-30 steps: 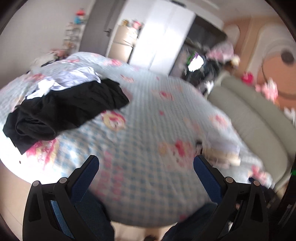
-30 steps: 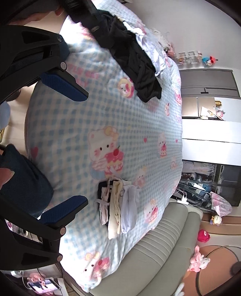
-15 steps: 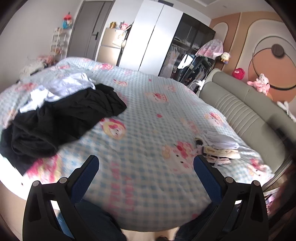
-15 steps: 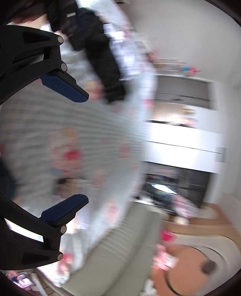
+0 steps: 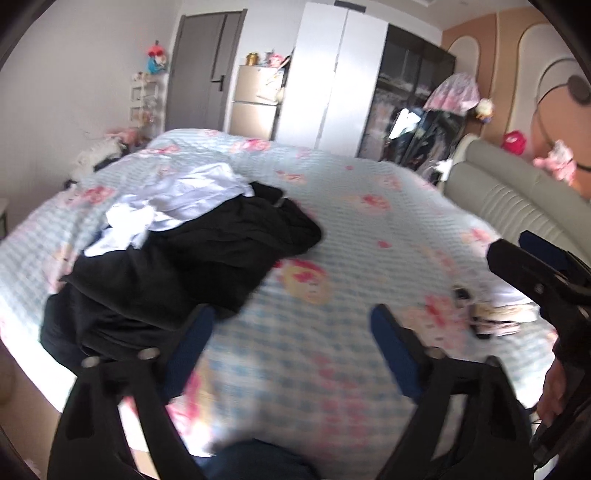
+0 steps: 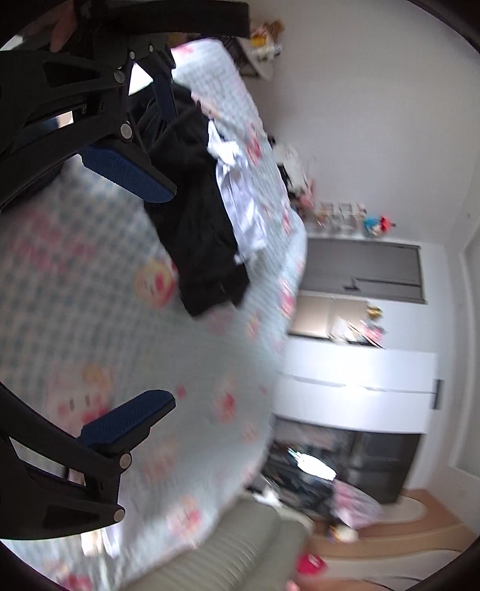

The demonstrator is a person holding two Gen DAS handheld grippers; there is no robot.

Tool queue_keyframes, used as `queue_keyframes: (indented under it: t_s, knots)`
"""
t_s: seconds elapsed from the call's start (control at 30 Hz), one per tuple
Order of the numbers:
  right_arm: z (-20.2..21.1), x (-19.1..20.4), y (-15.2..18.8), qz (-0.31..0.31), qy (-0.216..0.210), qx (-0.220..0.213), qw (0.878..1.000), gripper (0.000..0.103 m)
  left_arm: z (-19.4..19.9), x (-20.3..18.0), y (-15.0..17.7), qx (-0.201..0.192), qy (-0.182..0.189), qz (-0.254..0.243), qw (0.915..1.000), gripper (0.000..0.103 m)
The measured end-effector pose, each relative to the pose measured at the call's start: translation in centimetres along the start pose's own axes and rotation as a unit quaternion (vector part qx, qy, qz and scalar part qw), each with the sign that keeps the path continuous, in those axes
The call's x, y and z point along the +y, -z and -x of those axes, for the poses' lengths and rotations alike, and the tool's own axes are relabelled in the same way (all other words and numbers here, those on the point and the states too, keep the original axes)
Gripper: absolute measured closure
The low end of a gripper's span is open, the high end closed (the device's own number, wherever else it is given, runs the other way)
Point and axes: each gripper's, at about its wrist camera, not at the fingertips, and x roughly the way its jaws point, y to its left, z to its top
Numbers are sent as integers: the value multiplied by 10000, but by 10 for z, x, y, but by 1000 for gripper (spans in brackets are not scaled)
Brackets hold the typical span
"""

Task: Fold clothes
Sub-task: 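Move both grippers toward the white shirt lying on the black clothes, then grasp the white shirt with the left gripper while the right gripper grasps another edge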

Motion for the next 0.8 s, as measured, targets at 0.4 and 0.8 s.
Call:
queue_keyframes:
  t_s: [0.4, 0.8]
  knots:
    - [-152, 41, -29, -367, -579, 1096, 9916, 15, -163, 239, -128, 344, -995, 981, 9896, 23]
    - [-254, 70, -31, -479, -838, 1813, 9787, 15, -310, 312, -175, 1129, -822, 1579, 9775, 19]
